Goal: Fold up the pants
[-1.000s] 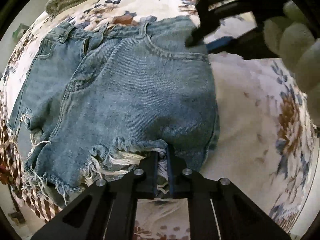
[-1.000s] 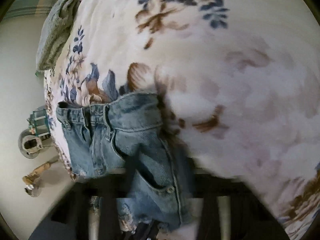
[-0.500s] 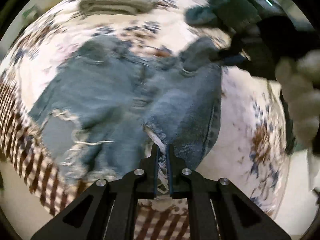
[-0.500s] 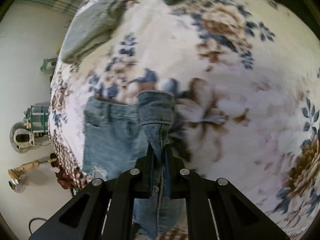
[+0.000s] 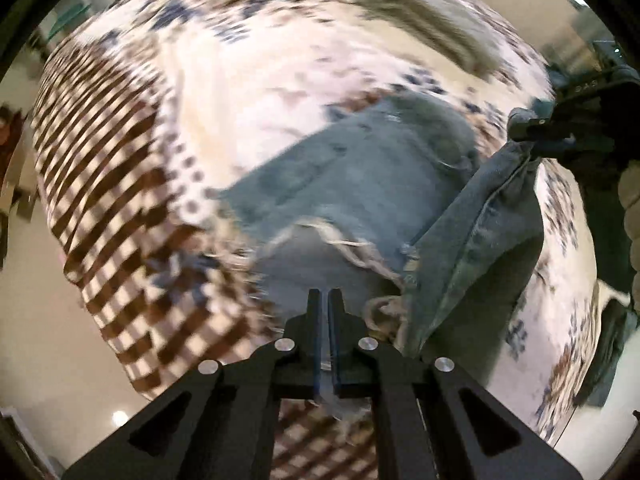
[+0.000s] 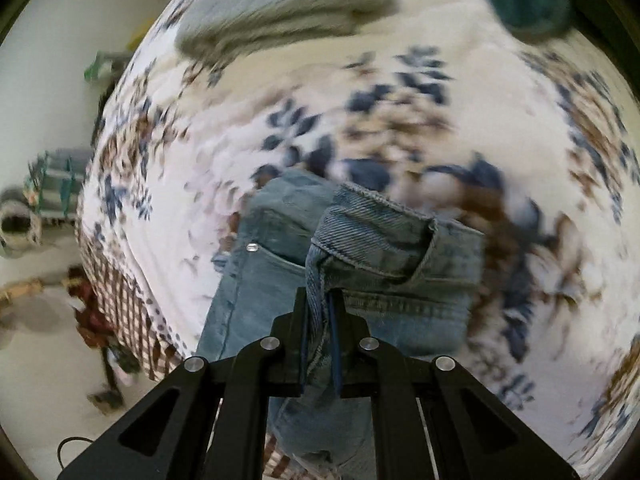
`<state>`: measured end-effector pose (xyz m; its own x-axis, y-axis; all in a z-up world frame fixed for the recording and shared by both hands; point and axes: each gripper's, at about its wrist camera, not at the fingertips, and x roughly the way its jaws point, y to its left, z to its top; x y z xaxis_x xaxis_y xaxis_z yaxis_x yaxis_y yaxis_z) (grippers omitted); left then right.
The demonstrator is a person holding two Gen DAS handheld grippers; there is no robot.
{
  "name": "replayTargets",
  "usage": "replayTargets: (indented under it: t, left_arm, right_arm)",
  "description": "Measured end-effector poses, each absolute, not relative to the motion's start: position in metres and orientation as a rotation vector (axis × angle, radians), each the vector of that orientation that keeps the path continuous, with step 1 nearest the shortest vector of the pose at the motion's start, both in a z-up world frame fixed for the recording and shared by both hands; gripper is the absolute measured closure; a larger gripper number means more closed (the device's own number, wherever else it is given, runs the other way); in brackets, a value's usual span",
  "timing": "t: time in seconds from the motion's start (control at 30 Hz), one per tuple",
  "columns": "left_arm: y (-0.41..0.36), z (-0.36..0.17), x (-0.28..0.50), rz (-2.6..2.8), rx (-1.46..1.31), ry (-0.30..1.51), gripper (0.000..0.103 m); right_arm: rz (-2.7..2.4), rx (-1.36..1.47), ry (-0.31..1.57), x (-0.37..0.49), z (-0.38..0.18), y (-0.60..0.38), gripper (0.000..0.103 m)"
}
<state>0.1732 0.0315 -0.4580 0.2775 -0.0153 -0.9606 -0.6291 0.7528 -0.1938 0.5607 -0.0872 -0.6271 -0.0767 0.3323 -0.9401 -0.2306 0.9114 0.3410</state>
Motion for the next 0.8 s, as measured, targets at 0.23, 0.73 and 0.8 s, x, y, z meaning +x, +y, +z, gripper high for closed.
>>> replayTargets:
  t: [0.23,0.73,0.8]
  left_arm:
    - [0.079,-0.484,0.157,0.424,-0.923,1.194,0.098]
    - [0.074,-0.531,0.227,0.142,-0.738,1.268,0.049]
    - [0.074,-0.532,0.229,0.149,-0.703,1.259,0.100]
  right_arm:
    - [0.509,-0.033,1.607,0.560,-0.633,-0.019,0.094]
    - [0.566,-0.141,1.617,0.556,-0.639,0.022,0.094]
    - [0.558,-0.136,1.624,0.559,-0.640,0.021,0.094]
